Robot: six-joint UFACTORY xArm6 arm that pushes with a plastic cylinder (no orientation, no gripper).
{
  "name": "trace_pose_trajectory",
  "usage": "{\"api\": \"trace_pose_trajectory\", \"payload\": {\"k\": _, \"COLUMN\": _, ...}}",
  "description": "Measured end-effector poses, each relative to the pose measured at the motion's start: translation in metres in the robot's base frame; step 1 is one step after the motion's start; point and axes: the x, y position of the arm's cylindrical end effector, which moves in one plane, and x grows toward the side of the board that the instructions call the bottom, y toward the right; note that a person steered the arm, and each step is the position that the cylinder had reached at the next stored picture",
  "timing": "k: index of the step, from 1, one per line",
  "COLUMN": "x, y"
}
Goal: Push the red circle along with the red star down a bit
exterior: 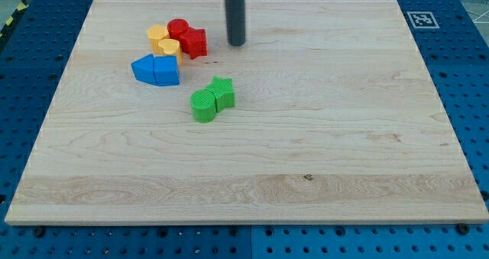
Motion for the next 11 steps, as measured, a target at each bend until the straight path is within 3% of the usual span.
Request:
{"api": "trace_pose_trajectory", "payload": {"k": 1, "x": -0.033, "y": -0.010}}
{"api": "trace_pose_trajectory", "payload": {"k": 5, "x": -0.036, "y": -0.127}}
{"api": "trace_pose_trajectory", "payload": {"k": 10, "x": -0.016, "y": -0.126}}
{"api": "trace_pose_trajectory", "payload": {"k": 11, "x": -0.037, "y": -0.127}}
